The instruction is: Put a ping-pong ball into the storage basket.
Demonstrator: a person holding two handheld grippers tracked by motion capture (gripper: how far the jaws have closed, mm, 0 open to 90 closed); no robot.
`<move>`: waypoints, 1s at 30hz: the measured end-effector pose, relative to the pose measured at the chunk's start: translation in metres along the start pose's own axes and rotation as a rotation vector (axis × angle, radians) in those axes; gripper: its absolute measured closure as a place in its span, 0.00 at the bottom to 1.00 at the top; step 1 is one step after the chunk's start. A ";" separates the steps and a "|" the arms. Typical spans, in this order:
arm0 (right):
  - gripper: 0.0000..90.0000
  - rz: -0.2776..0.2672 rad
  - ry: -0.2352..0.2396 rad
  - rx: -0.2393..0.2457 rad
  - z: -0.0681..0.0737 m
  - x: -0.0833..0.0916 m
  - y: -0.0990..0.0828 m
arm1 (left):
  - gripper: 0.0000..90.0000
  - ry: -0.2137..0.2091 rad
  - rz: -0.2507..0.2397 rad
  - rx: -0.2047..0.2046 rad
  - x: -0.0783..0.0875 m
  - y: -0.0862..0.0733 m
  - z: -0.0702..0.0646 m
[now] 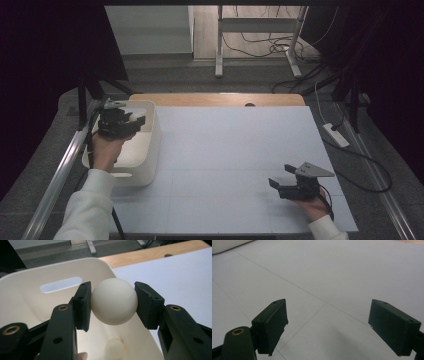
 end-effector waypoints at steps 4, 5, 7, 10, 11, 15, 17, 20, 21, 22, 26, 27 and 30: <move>0.17 -0.002 -0.002 -0.002 -0.001 0.000 0.000 | 0.56 -0.001 0.025 -0.002 -0.002 -0.003 0.001; 0.17 -0.002 -0.002 -0.001 -0.001 0.000 0.000 | 0.56 0.000 0.030 -0.003 -0.003 -0.003 0.001; 0.17 -0.002 -0.002 -0.001 -0.001 0.000 0.000 | 0.56 0.001 0.038 -0.006 -0.003 -0.004 0.001; 0.17 -0.003 -0.002 -0.002 -0.001 0.000 0.000 | 0.56 0.001 0.040 -0.004 -0.004 -0.004 0.000; 0.17 -0.003 -0.002 -0.002 -0.001 0.000 0.000 | 0.56 0.001 0.042 -0.004 -0.004 -0.004 0.000; 0.17 -0.003 -0.002 -0.001 -0.001 0.000 0.000 | 0.56 0.000 0.043 -0.005 -0.004 -0.004 0.001; 0.17 -0.002 -0.002 -0.001 -0.001 0.000 0.000 | 0.56 -0.001 0.039 -0.001 -0.004 -0.005 0.001; 0.17 -0.003 -0.002 -0.001 -0.001 0.000 0.000 | 0.56 0.001 0.037 -0.001 -0.004 -0.004 0.001; 0.17 -0.002 -0.002 -0.001 -0.001 0.000 0.000 | 0.56 0.004 0.033 0.000 -0.004 -0.004 0.002; 0.17 -0.002 -0.002 -0.001 -0.001 0.000 0.000 | 0.55 0.006 0.027 0.001 -0.004 -0.003 0.002; 0.17 -0.002 -0.002 -0.001 -0.001 0.000 0.000 | 0.38 -0.003 -0.024 0.014 -0.001 0.001 0.002; 0.17 -0.002 -0.002 -0.001 -0.001 0.000 0.000 | 0.38 -0.012 -0.036 0.023 0.000 0.003 0.002; 0.17 -0.003 -0.002 0.000 -0.001 0.000 0.000 | 0.30 -0.022 -0.053 0.022 0.002 0.004 0.000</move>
Point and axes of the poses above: each handheld gripper's, and its own axes: x roughly backward along the jaws, y roughly out of its top, z roughly to its left, the point moved 9 cm from there along -x, roughly forward along the jaws, and after that the axes turned 2 degrees about -z, right-handed, at the moved point
